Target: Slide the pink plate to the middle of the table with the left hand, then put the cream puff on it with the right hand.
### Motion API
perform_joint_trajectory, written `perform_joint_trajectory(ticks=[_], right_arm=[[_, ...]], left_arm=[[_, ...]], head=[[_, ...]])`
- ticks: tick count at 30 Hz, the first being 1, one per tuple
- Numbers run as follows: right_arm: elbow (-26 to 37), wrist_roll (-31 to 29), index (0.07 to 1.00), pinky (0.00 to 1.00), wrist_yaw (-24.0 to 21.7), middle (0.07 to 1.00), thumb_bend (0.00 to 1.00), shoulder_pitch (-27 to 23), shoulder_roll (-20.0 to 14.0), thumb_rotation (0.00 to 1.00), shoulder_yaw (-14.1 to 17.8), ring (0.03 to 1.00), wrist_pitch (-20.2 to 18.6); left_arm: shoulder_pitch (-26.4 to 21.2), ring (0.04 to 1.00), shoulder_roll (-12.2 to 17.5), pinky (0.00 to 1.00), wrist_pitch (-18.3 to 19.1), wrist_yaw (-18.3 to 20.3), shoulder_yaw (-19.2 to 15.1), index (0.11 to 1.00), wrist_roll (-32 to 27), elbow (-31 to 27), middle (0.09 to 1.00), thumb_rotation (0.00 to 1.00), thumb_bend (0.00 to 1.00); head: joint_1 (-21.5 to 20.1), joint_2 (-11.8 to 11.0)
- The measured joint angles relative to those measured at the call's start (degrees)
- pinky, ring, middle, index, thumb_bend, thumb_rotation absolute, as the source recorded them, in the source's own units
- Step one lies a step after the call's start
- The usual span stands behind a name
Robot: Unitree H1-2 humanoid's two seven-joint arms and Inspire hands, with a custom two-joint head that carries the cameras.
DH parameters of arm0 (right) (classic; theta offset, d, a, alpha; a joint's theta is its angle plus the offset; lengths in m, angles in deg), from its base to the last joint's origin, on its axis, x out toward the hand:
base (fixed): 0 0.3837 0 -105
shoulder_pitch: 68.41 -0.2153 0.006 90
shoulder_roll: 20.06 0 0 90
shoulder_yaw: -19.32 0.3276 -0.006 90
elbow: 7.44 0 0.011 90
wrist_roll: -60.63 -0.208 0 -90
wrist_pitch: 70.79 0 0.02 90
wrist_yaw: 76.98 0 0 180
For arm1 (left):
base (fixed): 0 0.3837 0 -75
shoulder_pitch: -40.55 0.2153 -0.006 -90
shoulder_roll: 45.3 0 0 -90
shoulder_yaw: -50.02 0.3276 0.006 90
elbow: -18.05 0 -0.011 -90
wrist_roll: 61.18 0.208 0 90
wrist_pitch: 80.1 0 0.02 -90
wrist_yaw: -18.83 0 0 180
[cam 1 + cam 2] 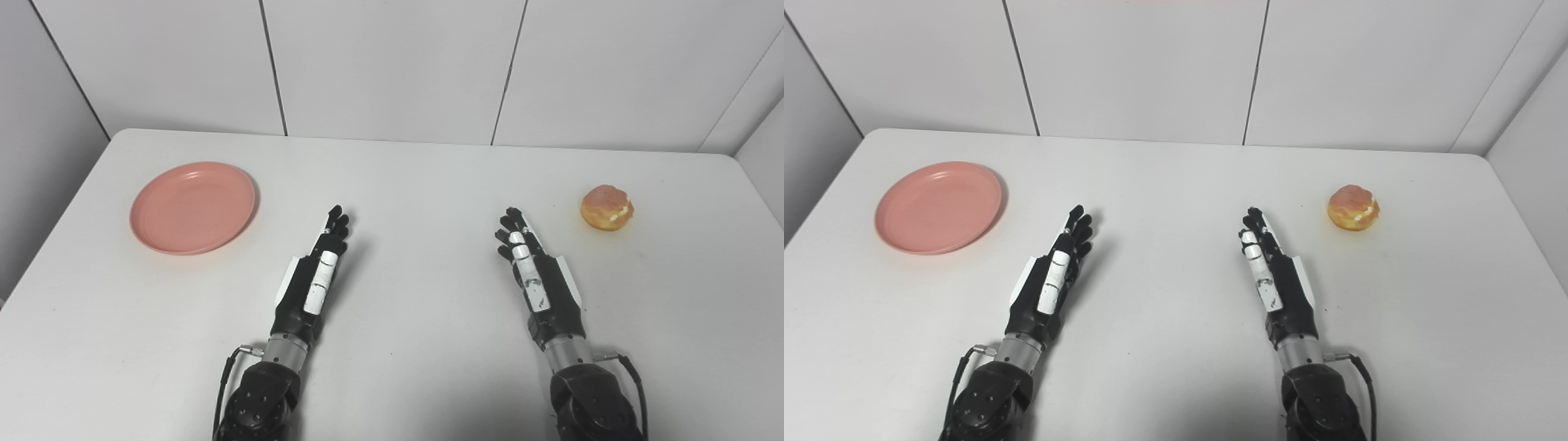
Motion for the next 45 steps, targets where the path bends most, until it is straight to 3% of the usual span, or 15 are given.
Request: perform_joint_trajectory(ticks=[45], right_arm=[[0.07, 0.09, 0.953, 0.94, 0.01, 0.947, 0.51, 0.0, -0.01, 0.93, 0.01, 0.935, 0.01]], left_arm=[[0.11, 1.0, 0.06, 0.99, 0.36, 0.16, -0.05, 1.0, 0.0, -0.13, 1.0, 1.0, 0.66]], head=[[-0.26, 0.18]])
